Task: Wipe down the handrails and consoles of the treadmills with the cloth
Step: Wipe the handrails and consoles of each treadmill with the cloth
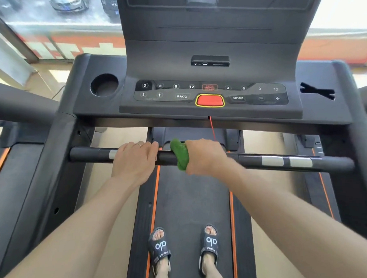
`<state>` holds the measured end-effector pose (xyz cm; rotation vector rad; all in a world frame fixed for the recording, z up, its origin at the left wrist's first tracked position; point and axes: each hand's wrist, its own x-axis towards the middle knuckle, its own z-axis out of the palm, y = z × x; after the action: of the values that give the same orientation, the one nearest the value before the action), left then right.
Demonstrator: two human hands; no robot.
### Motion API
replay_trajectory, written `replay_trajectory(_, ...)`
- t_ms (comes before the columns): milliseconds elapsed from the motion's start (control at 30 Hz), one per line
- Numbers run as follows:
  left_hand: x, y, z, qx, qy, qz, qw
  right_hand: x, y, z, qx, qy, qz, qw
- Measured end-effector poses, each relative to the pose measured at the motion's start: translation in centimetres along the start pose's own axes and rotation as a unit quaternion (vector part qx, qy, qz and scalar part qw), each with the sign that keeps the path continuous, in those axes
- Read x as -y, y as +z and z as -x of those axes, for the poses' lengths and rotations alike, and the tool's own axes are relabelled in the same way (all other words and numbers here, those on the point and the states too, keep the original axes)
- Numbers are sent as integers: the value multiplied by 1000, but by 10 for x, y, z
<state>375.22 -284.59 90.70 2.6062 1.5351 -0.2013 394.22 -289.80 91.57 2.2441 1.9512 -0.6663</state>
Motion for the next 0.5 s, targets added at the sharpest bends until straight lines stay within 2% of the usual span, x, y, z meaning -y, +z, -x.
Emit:
replay_trajectory(67,-1,-2,0,-1,10,-25,1000,3,22,13,-140,-17,72,987)
replay_trajectory(133,-2,0,-1,-2,26,-46,999,3,45,23,-223,-26,152,963)
replay_trajectory(200,-3,2,-3,-4,41,-57,998,3,55,28,-280,-38,146,948)
replay_trajectory(300,-4,-2,-5,37,63,-115,991,1,46,27,-233,-51,86,967)
replay_trajectory(367,-11,-11,-5,67,52,-130,988,-12,28,27,-152,-83,-29,984)
replay_trajectory(433,-29,-16,-8,72,35,-87,993,-34,1,32,-81,-99,-199,972)
replay_trajectory(500,-50,-21,-12,77,38,-28,996,-62,-26,46,-78,-61,-349,932)
